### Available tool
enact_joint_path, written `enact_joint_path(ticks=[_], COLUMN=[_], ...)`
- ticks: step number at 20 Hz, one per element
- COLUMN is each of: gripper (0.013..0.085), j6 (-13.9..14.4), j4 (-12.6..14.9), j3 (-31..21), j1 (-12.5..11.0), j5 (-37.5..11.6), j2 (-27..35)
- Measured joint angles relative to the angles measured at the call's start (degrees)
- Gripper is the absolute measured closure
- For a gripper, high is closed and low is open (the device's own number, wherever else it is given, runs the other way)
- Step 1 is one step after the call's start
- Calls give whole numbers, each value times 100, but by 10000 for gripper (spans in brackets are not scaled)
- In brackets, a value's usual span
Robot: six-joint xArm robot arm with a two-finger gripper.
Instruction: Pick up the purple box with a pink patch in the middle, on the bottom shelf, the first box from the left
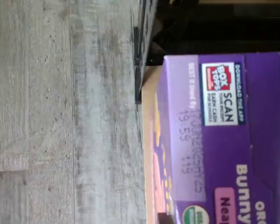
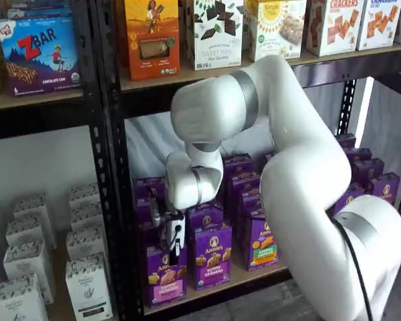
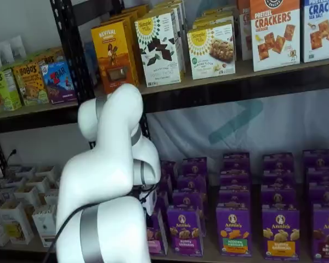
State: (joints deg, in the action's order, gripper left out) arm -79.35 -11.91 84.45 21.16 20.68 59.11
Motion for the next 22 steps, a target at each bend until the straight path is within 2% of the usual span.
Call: enact_joint_path(ticks=[13,22], gripper=[650,650], j6=[151,256], j4=[99,105], j3=[-248,-1039], j1=[70,192], j5=[-10,-235], j2=[-167,-685])
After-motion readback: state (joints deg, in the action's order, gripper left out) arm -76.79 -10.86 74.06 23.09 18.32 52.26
